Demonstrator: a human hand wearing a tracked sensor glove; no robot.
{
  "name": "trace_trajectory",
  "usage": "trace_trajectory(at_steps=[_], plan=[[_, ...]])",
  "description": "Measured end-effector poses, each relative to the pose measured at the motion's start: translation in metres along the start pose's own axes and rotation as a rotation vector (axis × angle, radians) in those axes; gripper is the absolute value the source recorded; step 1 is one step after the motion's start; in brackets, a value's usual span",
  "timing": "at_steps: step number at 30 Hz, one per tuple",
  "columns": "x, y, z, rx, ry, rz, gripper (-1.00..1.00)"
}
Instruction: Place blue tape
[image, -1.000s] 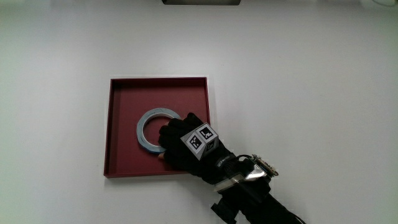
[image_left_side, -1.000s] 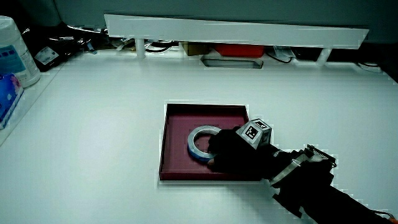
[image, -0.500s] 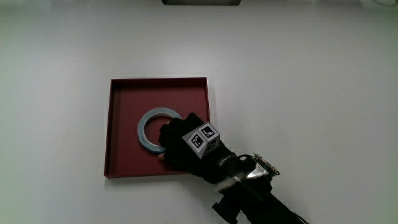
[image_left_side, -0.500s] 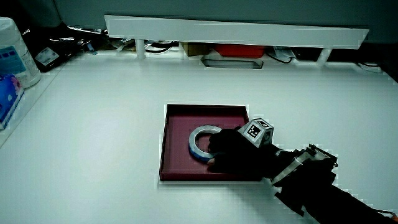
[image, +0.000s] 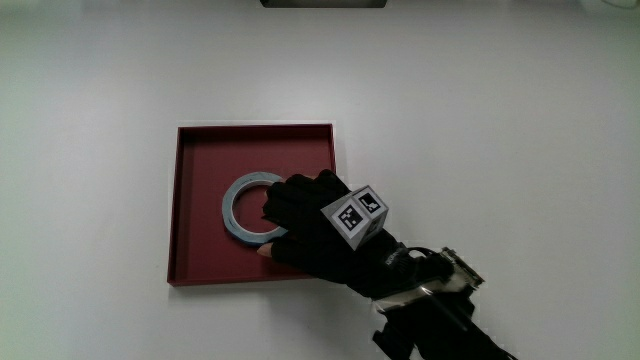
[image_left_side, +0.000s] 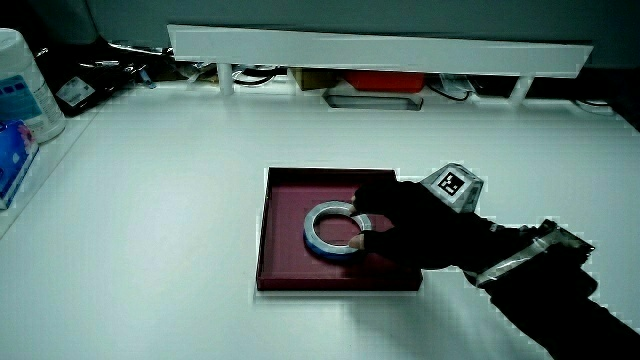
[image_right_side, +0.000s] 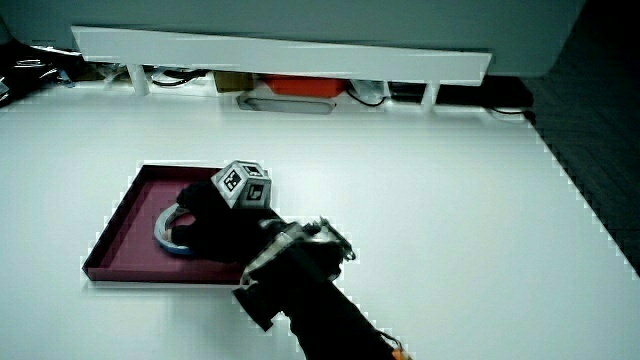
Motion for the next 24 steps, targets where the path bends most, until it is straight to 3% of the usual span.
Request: trace_trajectory(at_steps=[9, 19, 24], plan=[[-0.018, -0.027, 0.044, -0.105, 0.013, -0.06, -1.0], [-0.033, -0.063, 0.086, -0.133, -0.043, -0.109, -1.0], [-0.039, -0.075, 0.095, -0.136, -0.071, -0.134, -1.0]])
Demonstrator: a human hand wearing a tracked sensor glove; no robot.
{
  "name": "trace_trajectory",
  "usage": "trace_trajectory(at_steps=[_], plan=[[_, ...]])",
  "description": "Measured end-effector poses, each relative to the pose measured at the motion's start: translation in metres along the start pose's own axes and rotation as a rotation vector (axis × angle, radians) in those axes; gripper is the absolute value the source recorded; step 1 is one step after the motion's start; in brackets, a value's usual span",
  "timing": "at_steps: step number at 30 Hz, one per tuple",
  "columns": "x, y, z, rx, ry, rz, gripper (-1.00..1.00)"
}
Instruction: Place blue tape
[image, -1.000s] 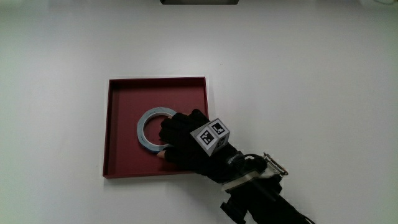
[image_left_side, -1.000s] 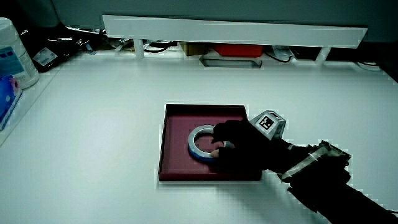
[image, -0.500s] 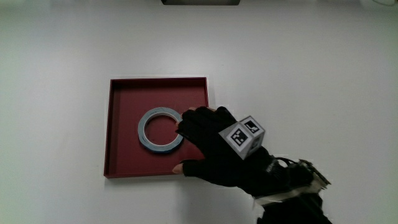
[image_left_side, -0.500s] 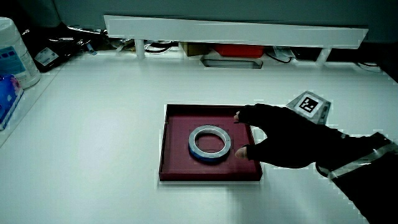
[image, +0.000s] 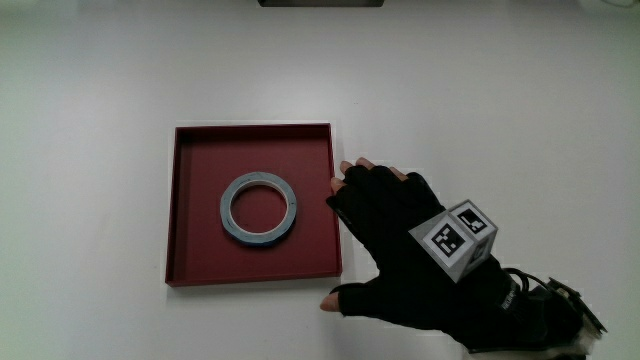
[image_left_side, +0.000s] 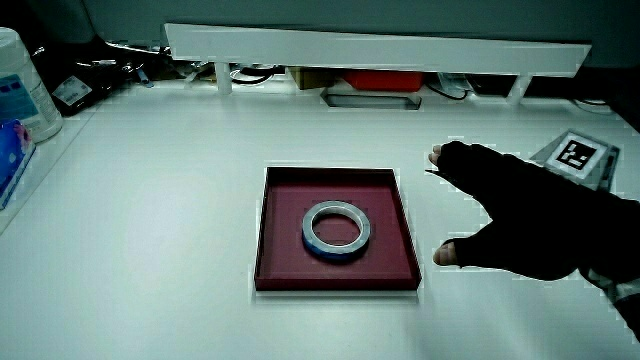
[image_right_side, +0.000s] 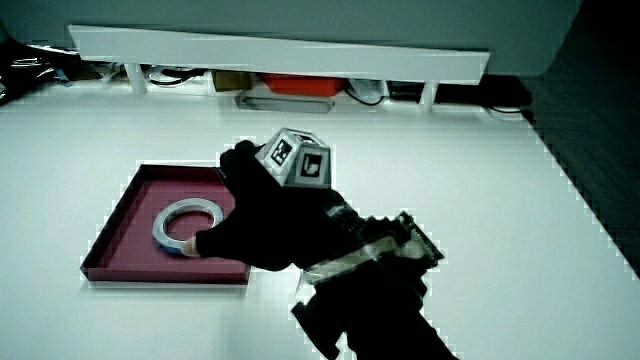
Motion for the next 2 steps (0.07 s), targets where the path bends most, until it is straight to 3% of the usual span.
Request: trace_trajectory(at_steps=[2], plan=[[0.0013, -0.0042, 0.0014, 0.0, -0.013, -0.013, -1.0]])
